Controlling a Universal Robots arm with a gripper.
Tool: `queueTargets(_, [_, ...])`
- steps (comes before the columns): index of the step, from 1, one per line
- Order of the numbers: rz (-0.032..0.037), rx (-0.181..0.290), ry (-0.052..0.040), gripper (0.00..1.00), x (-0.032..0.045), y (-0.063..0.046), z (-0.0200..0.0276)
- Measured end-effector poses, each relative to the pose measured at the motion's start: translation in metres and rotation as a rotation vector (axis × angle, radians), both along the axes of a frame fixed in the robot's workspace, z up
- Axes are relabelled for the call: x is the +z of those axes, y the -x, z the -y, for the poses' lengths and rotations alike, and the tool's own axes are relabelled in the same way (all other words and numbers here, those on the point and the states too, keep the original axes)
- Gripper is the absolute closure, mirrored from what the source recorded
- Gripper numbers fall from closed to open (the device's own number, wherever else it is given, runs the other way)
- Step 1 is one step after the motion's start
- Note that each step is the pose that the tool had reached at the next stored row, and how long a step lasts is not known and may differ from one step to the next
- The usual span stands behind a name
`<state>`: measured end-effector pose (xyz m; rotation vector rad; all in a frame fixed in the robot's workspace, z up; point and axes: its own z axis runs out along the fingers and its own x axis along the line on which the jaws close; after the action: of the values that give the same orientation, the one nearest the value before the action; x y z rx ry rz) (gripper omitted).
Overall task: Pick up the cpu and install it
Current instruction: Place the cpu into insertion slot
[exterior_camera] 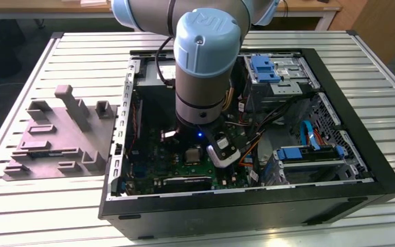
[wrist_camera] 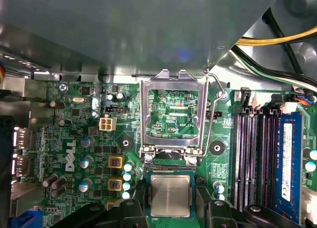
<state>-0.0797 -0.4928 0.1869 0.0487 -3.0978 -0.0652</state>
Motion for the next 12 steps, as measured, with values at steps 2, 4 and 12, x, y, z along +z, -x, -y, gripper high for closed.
queueTargets(2, [0.0001, 0.0, -0.0004, 0.52, -0.0002, 0.0, 0.0])
queueTargets(4, [0.0002, 0.0, -0.0005, 0.45, -0.0003, 0.0001, -0.0001])
queueTargets(12, [0.0002, 0.0, -0.0022, 0.45, 0.0042, 0.0001, -0.0001])
